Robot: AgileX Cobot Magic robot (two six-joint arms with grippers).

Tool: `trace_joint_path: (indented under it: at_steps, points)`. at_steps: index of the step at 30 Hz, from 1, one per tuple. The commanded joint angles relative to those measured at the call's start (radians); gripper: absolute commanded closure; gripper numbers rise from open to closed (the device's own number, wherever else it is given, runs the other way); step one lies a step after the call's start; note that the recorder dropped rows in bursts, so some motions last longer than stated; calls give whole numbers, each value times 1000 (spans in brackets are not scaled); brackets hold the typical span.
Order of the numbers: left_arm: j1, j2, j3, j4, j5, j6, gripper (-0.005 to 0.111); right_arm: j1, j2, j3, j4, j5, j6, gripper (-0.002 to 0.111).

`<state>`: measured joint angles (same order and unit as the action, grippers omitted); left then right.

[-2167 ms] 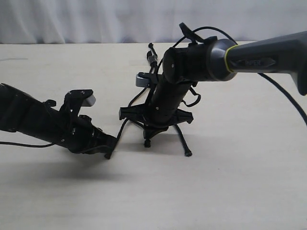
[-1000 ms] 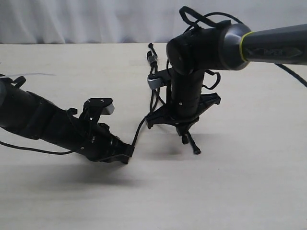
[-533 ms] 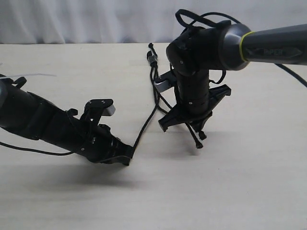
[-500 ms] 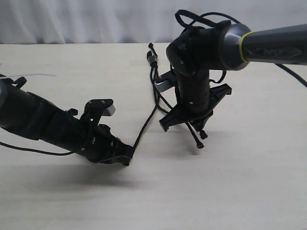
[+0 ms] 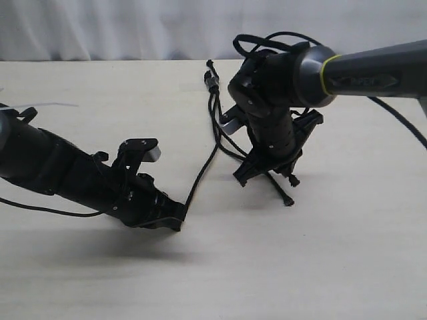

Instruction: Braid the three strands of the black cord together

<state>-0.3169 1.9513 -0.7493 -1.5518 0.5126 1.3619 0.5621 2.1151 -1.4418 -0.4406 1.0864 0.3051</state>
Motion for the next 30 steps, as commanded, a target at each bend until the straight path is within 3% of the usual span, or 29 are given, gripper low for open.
trace_joint_path:
  at_steps: [1, 9, 30]
  points:
    - [-9, 14, 8, 22, -7, 2, 107, -6, 47, 5, -20, -27, -2, 104]
    - [-9, 14, 8, 22, 6, 2, 107, -6, 86, 5, 16, -23, -6, 104]
    - [-9, 14, 8, 22, 9, 2, 107, -4, 86, 5, 644, -147, -269, 104]
